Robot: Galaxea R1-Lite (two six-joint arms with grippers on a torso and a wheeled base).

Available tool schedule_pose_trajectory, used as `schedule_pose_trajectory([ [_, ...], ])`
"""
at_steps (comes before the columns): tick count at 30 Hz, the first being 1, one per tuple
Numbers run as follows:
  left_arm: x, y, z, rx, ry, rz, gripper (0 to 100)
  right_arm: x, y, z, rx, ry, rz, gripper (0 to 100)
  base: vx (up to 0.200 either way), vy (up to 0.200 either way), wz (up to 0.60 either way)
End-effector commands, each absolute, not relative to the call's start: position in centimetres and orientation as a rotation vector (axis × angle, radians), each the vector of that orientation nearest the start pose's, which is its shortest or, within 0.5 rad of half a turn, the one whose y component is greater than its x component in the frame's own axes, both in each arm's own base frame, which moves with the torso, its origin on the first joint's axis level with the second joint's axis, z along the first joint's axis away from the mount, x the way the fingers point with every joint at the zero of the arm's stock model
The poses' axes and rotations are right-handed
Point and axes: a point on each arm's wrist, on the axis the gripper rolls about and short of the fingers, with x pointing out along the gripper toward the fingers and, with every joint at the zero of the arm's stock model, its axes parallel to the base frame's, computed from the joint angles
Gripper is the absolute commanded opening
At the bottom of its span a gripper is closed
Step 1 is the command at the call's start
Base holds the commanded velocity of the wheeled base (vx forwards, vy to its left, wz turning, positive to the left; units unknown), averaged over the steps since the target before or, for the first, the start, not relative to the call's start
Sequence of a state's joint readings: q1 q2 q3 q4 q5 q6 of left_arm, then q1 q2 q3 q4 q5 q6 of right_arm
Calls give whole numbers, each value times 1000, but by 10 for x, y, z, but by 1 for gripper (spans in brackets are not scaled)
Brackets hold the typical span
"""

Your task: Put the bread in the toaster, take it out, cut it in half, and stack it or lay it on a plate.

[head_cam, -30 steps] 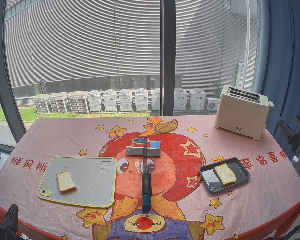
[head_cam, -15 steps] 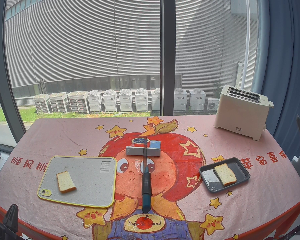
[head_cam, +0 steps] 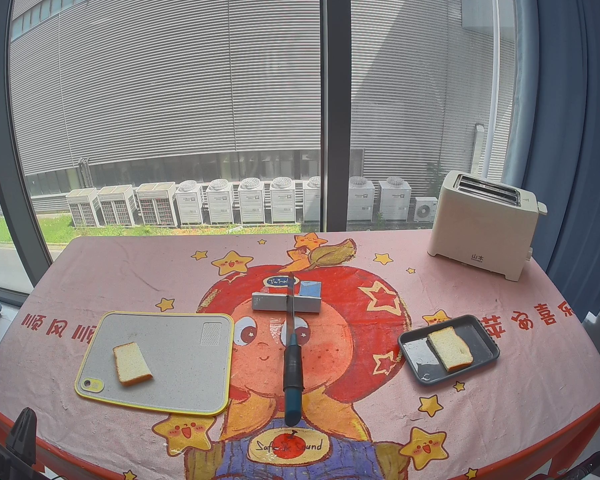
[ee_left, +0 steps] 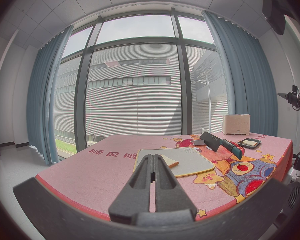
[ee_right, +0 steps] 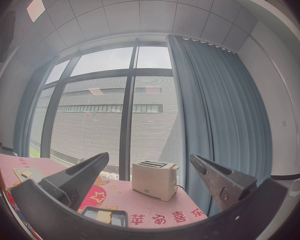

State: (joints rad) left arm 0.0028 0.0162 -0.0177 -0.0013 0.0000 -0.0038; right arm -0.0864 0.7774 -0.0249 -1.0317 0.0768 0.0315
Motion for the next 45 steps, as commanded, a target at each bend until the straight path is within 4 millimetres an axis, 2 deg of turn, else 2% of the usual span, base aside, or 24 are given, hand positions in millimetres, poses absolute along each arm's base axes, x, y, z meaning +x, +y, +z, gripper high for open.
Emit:
schedule_pose_trajectory([
  [1, -23, 0, 76, -5, -2, 3, 0, 50, -3, 169, 10, -294, -4, 100, 0, 0, 0],
  [8, -23, 0, 76, -5, -2, 3, 0, 20, 0, 167, 14, -239, 8, 100, 0, 0, 0],
  [10, -23, 0, 76, -5, -2, 3, 0, 16, 1, 166, 15, -225, 11, 100, 0, 0, 0],
  [11, -23, 0, 76, -5, -2, 5, 0, 6, 1, 163, 18, -186, 11, 100, 0, 0, 0],
  [14, -23, 0, 76, -5, -2, 5, 0, -7, 3, 160, 20, -146, 30, 100, 0, 0, 0],
  [18, -23, 0, 76, -5, -3, 5, 0, -18, 4, 158, 21, -123, 40, 100, 0, 0, 0],
  [32, -23, 0, 76, -5, -2, 5, 0, -23, 4, 114, 16, -87, 33, 100, 0, 0, 0],
  [42, -23, 0, 76, -5, -2, 5, 0, -15, 4, 86, 15, 14, 29, 100, 0, 0, 0],
  [45, -23, 0, 76, -5, -2, 5, 0, -15, 4, 83, 21, 42, 36, 100, 0, 0, 0],
])
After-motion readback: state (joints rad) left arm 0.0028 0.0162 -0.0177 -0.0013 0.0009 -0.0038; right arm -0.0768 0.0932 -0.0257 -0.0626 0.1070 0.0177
